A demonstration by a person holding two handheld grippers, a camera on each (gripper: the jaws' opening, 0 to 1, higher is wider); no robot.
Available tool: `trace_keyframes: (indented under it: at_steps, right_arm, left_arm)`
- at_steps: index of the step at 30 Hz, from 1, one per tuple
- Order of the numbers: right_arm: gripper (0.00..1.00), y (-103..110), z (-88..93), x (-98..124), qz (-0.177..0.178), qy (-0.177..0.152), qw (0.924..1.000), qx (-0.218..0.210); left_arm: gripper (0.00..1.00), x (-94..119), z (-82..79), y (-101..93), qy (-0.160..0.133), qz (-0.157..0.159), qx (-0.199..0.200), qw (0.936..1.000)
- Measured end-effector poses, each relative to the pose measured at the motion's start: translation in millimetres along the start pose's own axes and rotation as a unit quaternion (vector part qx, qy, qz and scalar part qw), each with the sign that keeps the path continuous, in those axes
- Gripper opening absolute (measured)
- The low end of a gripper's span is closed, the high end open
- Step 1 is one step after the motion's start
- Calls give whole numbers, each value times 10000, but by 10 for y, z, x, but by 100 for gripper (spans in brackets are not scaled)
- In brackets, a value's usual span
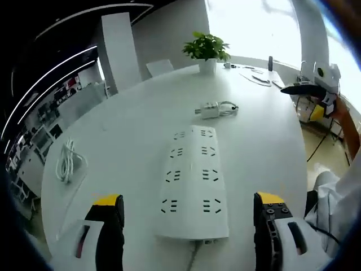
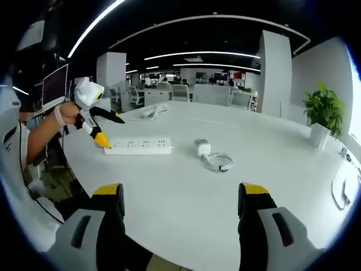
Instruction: Straighten the power strip on the desk, plug the charger into it
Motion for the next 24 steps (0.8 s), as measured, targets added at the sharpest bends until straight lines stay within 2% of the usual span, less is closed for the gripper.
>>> trace_keyframes:
  at_steps: [4,9,18,24]
  right_arm:
    - [82,2,1,0,-6,-22,10000,-55]
    - [82,-1,25,20,12,-10,9999,-107]
    - [82,28,36,13,-94,2,9997,-235]
    - [82,38,49,14,-108,10,9996,-256]
  left_arm:
    - [95,-34,-52,13,38,99,-38,9999]
    - [95,-81,-37,76,143,95,-49,9998]
    - [90,-216,32,87,583,418,-56,9974]
    - [88,-281,39,119,735,494,13,9961]
Point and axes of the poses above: the point that each gripper's makers call its tool centre point, and the gripper's own axes: x roughly backward along the fingers, y roughly to its left, z roughly out of its underside, the point moved 5 cm from there along x, roughly backward along the fingers, and after that the axes turned 6 degrees about z, right-handed, at the moved point
